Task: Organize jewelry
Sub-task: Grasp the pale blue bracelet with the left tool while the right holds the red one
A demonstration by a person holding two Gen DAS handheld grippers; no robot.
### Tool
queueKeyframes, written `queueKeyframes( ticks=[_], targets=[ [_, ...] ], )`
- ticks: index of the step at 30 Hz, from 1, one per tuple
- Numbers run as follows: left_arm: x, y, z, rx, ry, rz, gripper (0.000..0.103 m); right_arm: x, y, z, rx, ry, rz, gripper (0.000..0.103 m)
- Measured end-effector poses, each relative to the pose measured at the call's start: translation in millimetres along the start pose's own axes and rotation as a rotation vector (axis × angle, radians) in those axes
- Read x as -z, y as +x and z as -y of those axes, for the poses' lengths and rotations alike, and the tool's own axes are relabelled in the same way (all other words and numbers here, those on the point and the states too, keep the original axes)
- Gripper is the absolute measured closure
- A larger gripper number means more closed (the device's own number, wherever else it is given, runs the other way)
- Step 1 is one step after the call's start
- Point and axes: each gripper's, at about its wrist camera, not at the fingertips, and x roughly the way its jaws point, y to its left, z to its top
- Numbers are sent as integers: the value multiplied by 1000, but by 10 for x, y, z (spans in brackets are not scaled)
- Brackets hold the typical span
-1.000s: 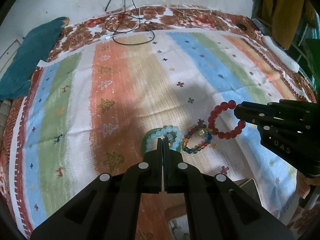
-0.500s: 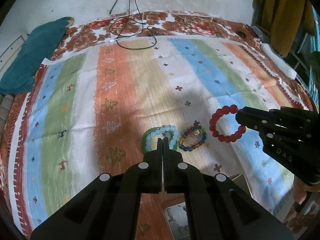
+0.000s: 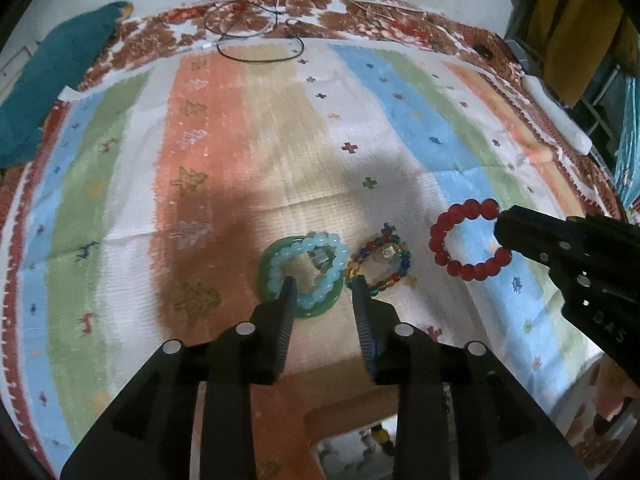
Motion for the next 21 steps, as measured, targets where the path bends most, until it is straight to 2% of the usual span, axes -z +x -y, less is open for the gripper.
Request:
queueKeyframes(
  ticks=[11, 21],
  targets=[
    [-73, 384, 143, -23, 90, -51, 69, -65, 100, 156, -7, 20, -23, 89],
    [-122, 715, 88, -6, 90, -131, 69, -108, 215, 273, -8, 32, -46, 89]
  ],
)
